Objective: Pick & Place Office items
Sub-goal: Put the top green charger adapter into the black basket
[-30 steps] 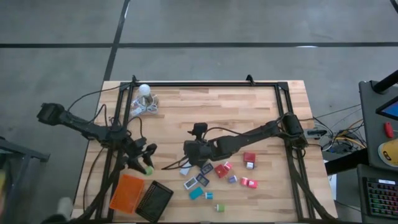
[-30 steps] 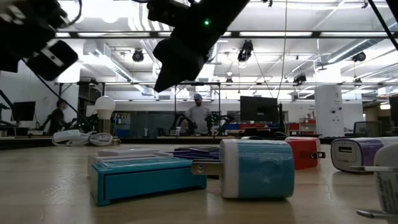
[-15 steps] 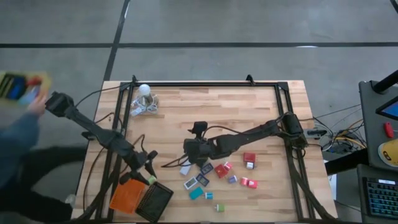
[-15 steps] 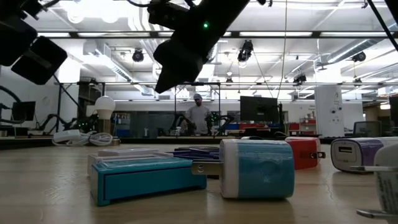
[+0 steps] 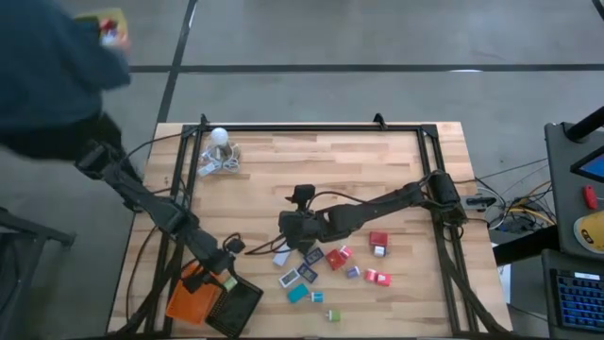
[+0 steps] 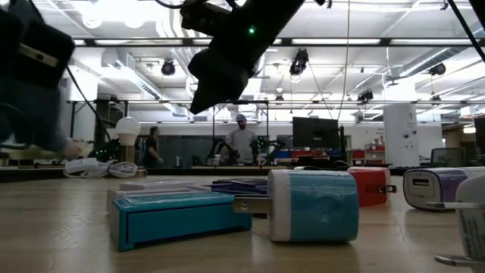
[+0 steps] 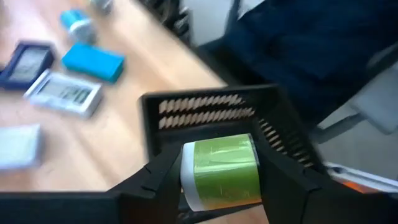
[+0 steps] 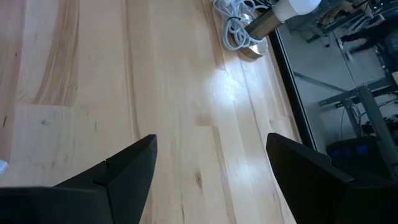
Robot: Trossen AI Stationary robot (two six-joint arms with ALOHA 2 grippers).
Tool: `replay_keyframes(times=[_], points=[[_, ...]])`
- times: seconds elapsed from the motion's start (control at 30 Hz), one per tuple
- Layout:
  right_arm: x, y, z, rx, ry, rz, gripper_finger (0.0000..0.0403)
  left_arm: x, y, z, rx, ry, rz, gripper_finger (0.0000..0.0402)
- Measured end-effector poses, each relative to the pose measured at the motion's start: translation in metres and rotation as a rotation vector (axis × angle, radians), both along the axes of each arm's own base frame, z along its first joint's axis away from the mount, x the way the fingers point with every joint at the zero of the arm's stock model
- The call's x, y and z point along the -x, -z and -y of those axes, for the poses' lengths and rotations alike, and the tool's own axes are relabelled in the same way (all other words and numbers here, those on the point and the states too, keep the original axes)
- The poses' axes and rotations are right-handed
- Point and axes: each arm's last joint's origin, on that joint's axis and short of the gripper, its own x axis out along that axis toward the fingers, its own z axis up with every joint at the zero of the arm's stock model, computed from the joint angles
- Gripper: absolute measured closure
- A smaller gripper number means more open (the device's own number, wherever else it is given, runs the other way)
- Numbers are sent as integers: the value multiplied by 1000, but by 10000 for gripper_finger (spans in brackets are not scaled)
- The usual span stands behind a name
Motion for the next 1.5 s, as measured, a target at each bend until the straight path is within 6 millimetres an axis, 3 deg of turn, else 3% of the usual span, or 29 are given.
replay_keyframes(times=[0.23,0.47,0.57,1.03,1.5], points=[[1,1,0,2,0,-9,100,-12,-6,9,-29,1,-55,227],[1,2,3,4,6,-21,105,-18,10,19,-73,20,-145,227],[0,2,12,4,25,-21,102,-21,15,22,-81,33,-173,227],[2,17,90,-62,275,2,106,-37,33,36,-116,57,-267,227],[4,22,97,-44,272,-32,97,-47,42,43,-138,59,-302,227]])
